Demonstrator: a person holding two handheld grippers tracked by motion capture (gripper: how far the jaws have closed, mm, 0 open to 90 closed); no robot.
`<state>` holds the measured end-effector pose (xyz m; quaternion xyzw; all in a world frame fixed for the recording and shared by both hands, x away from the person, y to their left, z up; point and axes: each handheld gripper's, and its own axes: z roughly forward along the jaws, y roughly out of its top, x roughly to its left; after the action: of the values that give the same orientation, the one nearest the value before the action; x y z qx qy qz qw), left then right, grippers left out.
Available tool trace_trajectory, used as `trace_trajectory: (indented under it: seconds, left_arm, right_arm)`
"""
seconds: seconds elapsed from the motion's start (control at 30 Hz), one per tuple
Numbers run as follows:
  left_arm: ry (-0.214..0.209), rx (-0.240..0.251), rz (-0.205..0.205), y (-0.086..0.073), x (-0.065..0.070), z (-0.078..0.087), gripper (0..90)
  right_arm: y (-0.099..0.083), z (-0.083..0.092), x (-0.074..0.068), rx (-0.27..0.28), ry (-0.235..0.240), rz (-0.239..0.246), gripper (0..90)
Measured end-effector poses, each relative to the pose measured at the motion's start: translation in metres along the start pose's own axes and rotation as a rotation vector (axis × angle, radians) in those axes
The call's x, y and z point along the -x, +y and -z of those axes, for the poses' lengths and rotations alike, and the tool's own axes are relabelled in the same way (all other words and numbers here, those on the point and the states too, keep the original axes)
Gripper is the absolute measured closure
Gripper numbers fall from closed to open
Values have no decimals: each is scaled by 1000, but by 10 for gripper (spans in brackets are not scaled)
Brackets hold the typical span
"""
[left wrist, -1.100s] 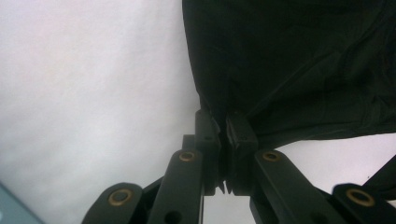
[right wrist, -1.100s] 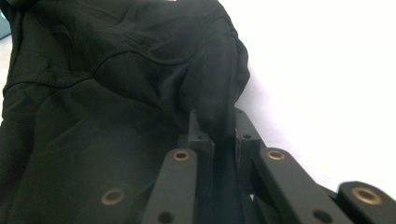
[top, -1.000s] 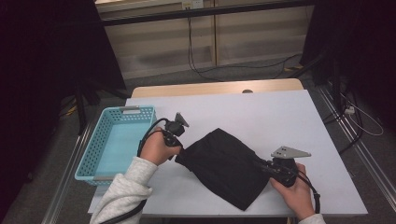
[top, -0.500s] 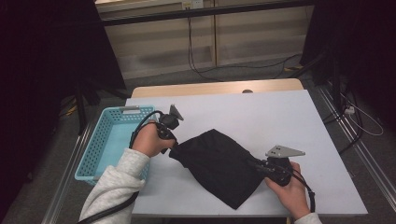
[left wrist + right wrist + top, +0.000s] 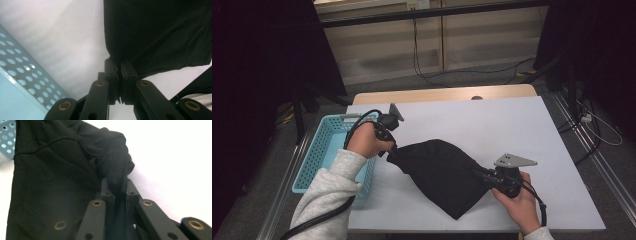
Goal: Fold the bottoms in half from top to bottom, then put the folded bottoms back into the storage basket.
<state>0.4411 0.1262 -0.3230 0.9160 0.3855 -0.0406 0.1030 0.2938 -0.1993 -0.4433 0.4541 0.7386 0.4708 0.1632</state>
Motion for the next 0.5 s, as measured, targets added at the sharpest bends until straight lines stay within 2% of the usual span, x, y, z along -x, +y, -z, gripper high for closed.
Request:
trace_trajectory:
  seconds: [0.1,0.2,0.27,0.5]
  left_arm:
    - [15,-5,-9,1,1,4,856]
    - [10,-9,-15,2,-1,5,856]
    - [16,-9,-22,2,-3,6,856]
    - [22,-8,-24,3,-3,17,857]
  right_arm:
    - [2,2,-3,13,3,14,818]
    - [5,4,-6,27,-3,25,818]
    - [6,4,-7,29,1,16,818]
    - [9,1,-8,41,6,27,818]
